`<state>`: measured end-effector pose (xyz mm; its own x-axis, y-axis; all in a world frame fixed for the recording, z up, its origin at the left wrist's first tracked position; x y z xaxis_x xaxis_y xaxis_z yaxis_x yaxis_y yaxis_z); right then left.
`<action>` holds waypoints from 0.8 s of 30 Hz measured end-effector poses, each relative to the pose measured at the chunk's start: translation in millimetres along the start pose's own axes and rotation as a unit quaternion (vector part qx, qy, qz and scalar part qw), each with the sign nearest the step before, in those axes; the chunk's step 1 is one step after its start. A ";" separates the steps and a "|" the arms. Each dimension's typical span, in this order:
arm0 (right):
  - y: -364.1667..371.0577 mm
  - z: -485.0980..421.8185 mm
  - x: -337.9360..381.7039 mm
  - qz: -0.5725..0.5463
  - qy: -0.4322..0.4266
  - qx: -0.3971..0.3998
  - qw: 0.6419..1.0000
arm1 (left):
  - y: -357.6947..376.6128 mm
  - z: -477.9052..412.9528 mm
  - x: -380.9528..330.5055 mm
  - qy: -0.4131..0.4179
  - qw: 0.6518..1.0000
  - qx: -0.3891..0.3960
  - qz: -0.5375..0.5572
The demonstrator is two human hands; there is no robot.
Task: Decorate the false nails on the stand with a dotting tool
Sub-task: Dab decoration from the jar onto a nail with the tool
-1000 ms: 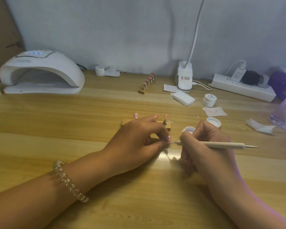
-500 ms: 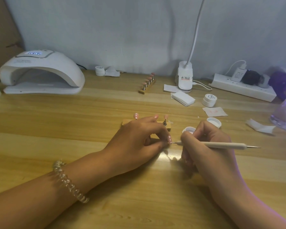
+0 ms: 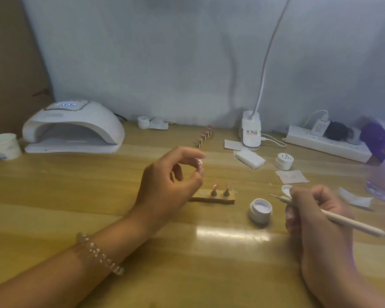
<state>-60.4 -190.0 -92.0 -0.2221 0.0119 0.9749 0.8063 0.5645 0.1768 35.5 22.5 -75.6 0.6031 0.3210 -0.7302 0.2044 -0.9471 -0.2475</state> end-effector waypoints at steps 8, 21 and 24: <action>4.2 2.1 -1.7 0.021 -0.004 0.023 0.999 | 6.1 0.0 12.6 -0.015 0.993 0.069 -0.091; 7.9 1.7 -5.6 0.033 -0.005 0.035 0.999 | 12.6 2.6 22.1 -0.016 0.972 0.136 -0.190; 6.9 0.7 -6.5 0.031 -0.005 0.034 0.999 | 13.7 2.5 22.6 -0.016 0.970 0.136 -0.201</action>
<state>-53.8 -185.7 -97.2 -0.1783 0.0569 0.9823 0.7799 0.6169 0.1058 50.0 16.7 -97.1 0.4918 0.6679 -0.5587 0.2034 -0.7120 -0.6721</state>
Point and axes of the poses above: each hand's wrist, its own z-axis away from the middle knuckle, its own y-axis out of the palm, x = y × z, the point moved 3 cm from there along -z, towards the middle knuckle, and after that the axes turned 14 degrees about -x, right-handed, at the moved point
